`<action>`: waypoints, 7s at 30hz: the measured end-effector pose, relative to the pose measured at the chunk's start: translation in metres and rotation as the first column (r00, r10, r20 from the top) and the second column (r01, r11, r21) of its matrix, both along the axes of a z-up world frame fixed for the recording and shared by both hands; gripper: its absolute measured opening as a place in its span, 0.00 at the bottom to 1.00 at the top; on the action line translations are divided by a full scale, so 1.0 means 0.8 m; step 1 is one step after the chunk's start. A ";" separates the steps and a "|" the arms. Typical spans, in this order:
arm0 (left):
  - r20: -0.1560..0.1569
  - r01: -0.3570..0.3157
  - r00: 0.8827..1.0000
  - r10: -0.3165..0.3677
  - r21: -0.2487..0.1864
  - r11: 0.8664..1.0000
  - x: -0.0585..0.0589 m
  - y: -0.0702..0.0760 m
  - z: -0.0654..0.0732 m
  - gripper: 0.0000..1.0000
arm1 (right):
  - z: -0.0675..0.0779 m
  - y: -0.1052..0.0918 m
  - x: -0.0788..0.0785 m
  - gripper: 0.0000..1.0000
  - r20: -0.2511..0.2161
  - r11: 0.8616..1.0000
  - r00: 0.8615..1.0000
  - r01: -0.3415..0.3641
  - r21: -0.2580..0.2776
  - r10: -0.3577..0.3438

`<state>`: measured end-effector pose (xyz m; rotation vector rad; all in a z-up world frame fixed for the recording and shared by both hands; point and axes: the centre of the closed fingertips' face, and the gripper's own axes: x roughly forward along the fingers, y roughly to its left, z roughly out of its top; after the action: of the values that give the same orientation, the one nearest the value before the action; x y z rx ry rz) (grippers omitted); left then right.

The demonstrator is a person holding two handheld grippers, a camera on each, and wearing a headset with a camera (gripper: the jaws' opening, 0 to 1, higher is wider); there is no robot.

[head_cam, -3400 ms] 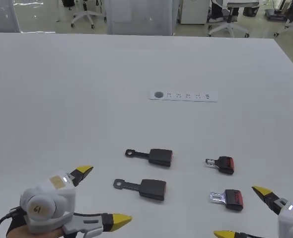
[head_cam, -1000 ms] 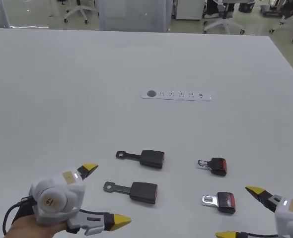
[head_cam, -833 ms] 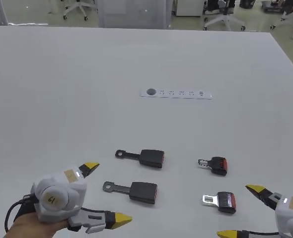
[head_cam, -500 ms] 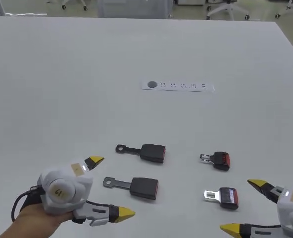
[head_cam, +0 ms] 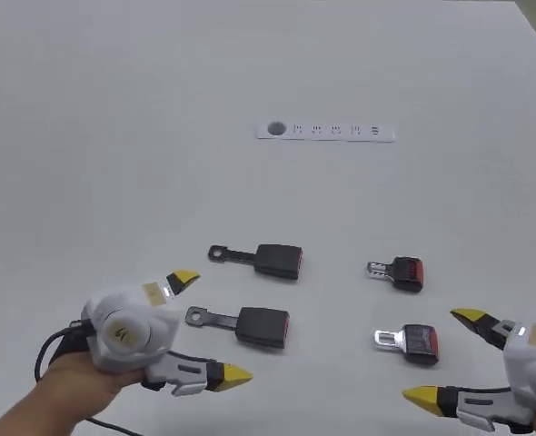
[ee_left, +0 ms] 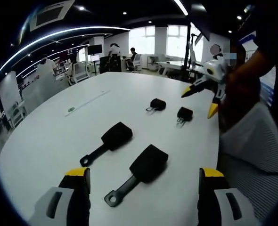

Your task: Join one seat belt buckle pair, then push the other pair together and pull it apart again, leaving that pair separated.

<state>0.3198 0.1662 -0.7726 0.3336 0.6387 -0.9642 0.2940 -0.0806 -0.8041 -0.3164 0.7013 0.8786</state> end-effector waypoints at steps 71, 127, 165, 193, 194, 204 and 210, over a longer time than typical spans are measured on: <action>-0.076 0.475 0.880 -0.469 0.159 0.865 0.020 -0.041 -0.093 0.36 | -0.049 0.000 0.013 0.35 -0.142 0.925 0.917 -0.379 -0.021 0.372; -0.106 0.469 0.883 -0.457 0.145 0.871 0.022 -0.040 -0.096 0.35 | -0.058 0.126 0.034 0.34 -0.097 0.898 0.893 -0.439 0.037 0.440; -0.136 0.455 0.890 -0.436 0.175 0.873 0.022 -0.039 -0.098 0.35 | -0.059 0.177 0.038 0.33 -0.146 0.886 0.879 -0.463 -0.033 0.454; -0.133 0.479 0.878 -0.461 0.183 0.859 0.023 -0.038 -0.096 0.34 | -0.059 0.191 0.045 0.32 -0.193 0.893 0.889 -0.438 -0.102 0.414; -0.134 0.479 0.877 -0.461 0.183 0.858 0.023 -0.038 -0.095 0.34 | -0.059 0.191 0.044 0.32 -0.191 0.893 0.889 -0.439 -0.103 0.415; -0.137 0.490 0.871 -0.472 0.192 0.850 0.022 -0.037 -0.096 0.34 | -0.060 0.192 0.045 0.33 -0.173 0.900 0.898 -0.425 -0.095 0.406; -0.138 0.510 0.860 -0.492 0.193 0.838 0.021 -0.037 -0.096 0.34 | -0.059 0.193 0.043 0.33 -0.134 0.909 0.904 -0.415 -0.045 0.406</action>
<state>0.3368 0.1366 -0.8498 0.6895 0.7562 -1.4201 0.3284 0.0734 -0.8514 -0.4903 0.7958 1.2857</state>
